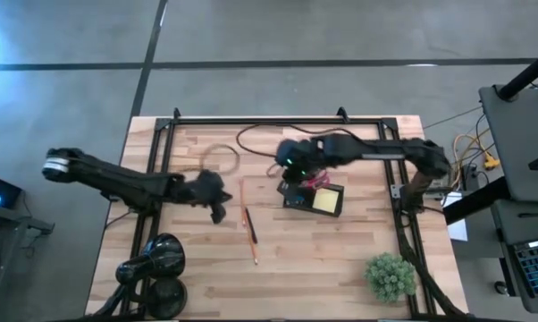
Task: Pick and place office supplies into organizer
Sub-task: Put the top pencil into the desk organizer
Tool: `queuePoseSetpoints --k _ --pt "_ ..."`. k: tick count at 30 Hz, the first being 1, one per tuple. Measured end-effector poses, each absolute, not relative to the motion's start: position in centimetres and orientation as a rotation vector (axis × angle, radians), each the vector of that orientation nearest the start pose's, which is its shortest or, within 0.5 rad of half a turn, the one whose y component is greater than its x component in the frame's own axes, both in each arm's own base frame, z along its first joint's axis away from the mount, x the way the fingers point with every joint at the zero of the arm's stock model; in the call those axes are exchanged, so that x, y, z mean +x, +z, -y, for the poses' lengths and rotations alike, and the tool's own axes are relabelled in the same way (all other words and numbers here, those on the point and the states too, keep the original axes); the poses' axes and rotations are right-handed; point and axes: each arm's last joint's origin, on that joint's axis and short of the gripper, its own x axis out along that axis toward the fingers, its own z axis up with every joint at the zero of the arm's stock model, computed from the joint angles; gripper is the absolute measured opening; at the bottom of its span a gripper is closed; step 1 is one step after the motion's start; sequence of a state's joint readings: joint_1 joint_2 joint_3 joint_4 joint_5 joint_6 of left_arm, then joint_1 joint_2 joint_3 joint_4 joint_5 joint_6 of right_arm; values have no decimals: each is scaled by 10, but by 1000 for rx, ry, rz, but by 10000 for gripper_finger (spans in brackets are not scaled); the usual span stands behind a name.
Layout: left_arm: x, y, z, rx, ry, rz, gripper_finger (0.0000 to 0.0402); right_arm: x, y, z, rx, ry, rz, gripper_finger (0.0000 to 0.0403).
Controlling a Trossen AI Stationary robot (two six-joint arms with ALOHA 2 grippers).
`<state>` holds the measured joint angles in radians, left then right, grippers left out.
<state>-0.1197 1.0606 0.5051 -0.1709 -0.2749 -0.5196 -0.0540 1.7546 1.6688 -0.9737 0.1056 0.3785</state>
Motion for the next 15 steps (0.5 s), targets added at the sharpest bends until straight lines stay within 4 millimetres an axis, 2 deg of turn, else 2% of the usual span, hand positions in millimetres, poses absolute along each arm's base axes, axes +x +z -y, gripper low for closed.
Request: queuePoseSetpoints --k 3,5,7,10,12,15 --pt "185 202 14 -491 365 -584 0 378 297 48 300 -284 -1078 64" --pt "176 200 14 -549 399 -616 0 389 286 61 313 -178 -1100 58" --pt "171 197 15 -590 429 -647 0 399 271 74 337 -85 -1128 52" --pt "170 202 16 -657 424 -628 0 415 254 92 337 -56 -1147 45" --pt "172 209 17 -695 365 -623 0 426 250 100 334 -27 -1150 43" --pt "174 204 21 -693 278 -694 0 445 250 107 312 21 -1115 42"
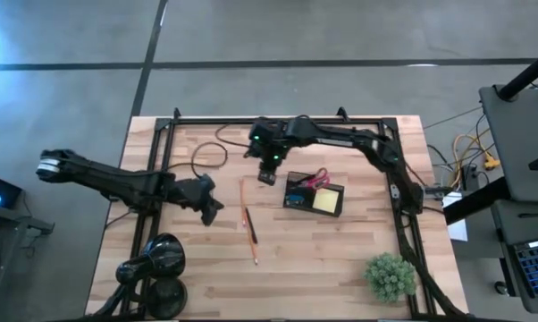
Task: Pick and place office supplies into organizer
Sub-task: Put the top pencil into the desk organizer
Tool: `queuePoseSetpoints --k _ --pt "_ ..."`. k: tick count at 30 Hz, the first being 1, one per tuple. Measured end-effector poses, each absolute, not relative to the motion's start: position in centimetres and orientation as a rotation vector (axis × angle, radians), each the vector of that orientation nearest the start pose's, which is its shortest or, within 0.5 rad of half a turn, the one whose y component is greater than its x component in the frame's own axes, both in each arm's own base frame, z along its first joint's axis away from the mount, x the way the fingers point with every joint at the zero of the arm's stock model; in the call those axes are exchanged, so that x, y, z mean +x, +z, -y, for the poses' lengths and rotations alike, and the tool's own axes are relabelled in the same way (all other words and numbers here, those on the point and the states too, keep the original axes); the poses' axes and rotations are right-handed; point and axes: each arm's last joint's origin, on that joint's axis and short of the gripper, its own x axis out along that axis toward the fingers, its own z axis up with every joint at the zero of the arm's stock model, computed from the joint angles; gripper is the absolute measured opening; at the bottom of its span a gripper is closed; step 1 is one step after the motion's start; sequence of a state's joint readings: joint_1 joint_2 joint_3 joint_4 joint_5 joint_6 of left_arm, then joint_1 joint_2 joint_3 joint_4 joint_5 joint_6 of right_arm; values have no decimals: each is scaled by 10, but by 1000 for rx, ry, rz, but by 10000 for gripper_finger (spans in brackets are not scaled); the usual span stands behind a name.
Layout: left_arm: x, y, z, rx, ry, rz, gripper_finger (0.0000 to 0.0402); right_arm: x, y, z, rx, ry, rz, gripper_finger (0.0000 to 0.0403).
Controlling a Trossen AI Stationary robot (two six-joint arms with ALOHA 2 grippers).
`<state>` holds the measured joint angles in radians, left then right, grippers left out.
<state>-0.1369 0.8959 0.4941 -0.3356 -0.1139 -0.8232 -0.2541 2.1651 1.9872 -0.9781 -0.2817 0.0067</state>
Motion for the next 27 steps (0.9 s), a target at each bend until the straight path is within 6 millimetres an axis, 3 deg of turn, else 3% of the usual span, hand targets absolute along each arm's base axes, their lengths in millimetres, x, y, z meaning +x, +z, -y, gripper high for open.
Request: queuePoseSetpoints --k 3,9,12,18,23,27 --pt "177 193 26 -611 160 -807 0 467 249 116 326 32 -1069 42" --pt "180 198 31 -452 44 -758 0 495 224 145 496 23 -1045 18" --pt "178 201 33 -458 17 -743 0 494 207 151 598 52 -1072 10" --pt "180 209 41 -589 -73 -713 0 497 194 153 601 86 -1065 9" --pt "183 221 46 -613 -136 -602 0 503 179 154 627 106 -1060 9" --pt "183 219 45 -616 -121 -606 0 510 163 155 657 110 -1046 9"
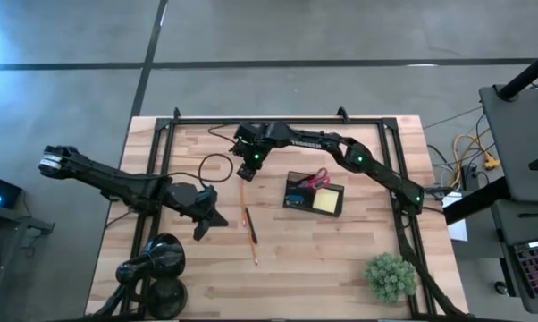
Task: Pick and place office supplies into organizer
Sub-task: Put the top pencil into the desk organizer
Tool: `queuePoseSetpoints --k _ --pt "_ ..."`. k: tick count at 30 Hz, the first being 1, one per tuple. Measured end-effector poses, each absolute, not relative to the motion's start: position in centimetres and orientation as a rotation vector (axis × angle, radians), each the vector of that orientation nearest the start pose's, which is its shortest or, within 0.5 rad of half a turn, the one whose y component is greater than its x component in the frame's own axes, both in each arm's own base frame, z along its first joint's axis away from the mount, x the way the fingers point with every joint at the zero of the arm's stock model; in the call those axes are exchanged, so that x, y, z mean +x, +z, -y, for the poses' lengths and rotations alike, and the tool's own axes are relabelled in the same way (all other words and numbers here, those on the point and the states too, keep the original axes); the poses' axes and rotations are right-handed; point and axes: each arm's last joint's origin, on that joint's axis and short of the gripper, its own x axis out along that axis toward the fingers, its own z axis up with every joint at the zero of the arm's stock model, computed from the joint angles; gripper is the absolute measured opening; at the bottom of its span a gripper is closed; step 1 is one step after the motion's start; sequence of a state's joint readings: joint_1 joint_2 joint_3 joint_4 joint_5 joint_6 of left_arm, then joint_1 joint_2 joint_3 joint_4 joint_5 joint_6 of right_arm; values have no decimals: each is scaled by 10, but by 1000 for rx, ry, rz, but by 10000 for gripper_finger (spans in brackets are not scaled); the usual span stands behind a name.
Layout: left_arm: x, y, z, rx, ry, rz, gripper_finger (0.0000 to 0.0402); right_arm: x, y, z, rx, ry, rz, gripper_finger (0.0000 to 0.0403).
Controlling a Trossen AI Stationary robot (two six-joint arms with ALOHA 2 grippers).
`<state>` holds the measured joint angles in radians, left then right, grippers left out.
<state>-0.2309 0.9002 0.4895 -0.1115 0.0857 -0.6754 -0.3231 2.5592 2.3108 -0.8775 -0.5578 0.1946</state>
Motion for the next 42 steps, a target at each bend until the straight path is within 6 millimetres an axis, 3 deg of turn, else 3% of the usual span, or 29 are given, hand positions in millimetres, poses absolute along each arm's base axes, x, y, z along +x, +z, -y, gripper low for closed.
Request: queuePoseSetpoints --k 6,10,14,42 --pt "188 206 46 -603 -83 -670 0 518 162 153 640 117 -986 9" --pt "192 200 47 -597 -66 -702 0 520 150 152 640 117 -998 9" --pt "194 199 48 -596 -62 -710 0 523 137 150 649 110 -1011 9" --pt "194 197 47 -589 -40 -706 0 519 126 158 599 81 -1014 8"
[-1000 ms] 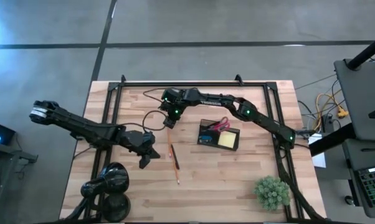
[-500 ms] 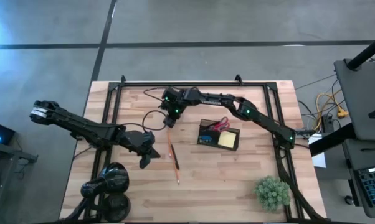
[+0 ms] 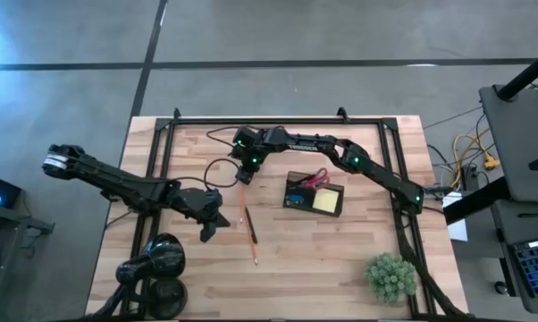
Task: Pick and place office supplies into organizer
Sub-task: Put the top pencil into the desk organizer
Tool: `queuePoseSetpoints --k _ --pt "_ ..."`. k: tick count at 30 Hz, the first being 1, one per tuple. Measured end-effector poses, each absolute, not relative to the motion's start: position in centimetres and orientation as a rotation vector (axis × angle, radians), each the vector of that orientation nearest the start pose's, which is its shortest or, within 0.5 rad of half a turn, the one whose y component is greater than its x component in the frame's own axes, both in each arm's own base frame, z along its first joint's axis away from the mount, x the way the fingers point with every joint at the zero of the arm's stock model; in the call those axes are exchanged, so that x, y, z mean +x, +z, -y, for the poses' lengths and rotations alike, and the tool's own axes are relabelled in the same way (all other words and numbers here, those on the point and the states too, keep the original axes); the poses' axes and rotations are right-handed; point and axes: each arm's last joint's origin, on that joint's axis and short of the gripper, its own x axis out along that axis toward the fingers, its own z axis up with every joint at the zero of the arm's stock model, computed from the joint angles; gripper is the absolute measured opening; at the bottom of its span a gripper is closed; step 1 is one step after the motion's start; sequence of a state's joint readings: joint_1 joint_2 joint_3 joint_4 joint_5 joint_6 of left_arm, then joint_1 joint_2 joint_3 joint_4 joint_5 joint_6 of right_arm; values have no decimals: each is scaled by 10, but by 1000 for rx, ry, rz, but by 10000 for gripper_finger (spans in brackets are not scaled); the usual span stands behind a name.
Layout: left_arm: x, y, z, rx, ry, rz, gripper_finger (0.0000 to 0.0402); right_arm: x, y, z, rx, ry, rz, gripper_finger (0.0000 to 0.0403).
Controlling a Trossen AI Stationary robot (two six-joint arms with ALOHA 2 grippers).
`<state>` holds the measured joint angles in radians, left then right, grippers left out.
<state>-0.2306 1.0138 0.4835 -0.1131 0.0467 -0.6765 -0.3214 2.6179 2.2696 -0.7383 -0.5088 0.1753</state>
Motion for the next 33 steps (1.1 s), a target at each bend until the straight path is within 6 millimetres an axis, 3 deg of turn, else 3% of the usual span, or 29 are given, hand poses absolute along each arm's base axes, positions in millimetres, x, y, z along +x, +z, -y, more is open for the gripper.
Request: queuePoseSetpoints --k 4,9,15,21,27,33 --pt "196 194 47 -612 -23 -723 0 519 126 158 596 77 -1016 8" --pt "211 170 51 -603 56 -852 10 519 126 158 596 75 -1018 8" --pt "237 169 56 -651 122 -913 89 518 125 158 602 71 -1029 8" --pt "232 185 49 -865 341 -1018 157 518 125 158 608 68 -1033 8" --pt "236 195 29 -1275 499 -905 159 518 125 158 606 66 -1032 8" --pt "244 188 22 -1351 549 -872 140 518 125 158 604 67 -1031 8"
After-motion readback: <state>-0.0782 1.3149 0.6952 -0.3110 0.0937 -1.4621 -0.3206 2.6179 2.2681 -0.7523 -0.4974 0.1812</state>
